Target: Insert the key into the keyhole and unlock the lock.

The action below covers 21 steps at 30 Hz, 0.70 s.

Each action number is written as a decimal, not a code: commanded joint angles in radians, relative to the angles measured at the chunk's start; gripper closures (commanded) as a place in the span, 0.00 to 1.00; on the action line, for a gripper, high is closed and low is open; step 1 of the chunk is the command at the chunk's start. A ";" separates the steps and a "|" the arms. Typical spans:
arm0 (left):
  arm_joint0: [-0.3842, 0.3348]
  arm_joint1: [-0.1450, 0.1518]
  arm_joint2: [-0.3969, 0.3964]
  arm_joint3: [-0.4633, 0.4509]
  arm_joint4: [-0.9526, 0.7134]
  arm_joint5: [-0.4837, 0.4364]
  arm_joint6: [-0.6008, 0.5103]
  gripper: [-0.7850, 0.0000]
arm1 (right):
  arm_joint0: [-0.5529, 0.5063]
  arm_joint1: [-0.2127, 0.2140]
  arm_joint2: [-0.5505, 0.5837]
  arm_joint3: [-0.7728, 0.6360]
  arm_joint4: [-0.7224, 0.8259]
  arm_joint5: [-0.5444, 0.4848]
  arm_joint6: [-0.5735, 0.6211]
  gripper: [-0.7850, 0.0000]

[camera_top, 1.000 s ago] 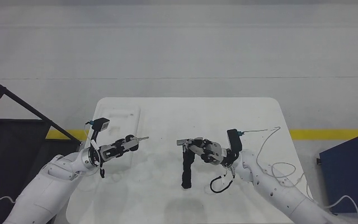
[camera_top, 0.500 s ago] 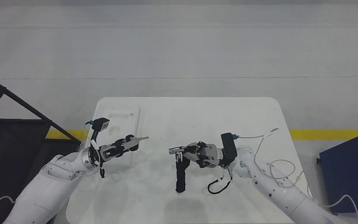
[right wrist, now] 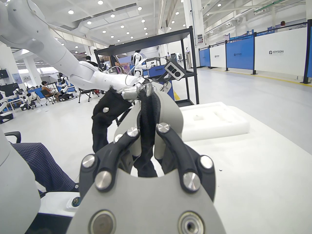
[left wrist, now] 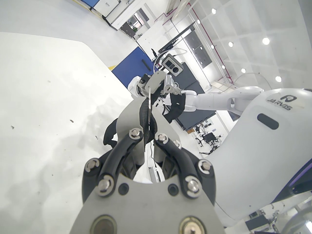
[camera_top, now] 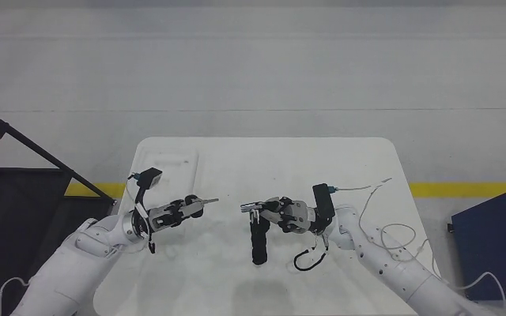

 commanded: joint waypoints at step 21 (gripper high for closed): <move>0.001 -0.082 0.011 -0.048 0.054 0.001 0.031 1.00 | 0.000 0.000 0.000 0.000 0.000 0.000 0.000 1.00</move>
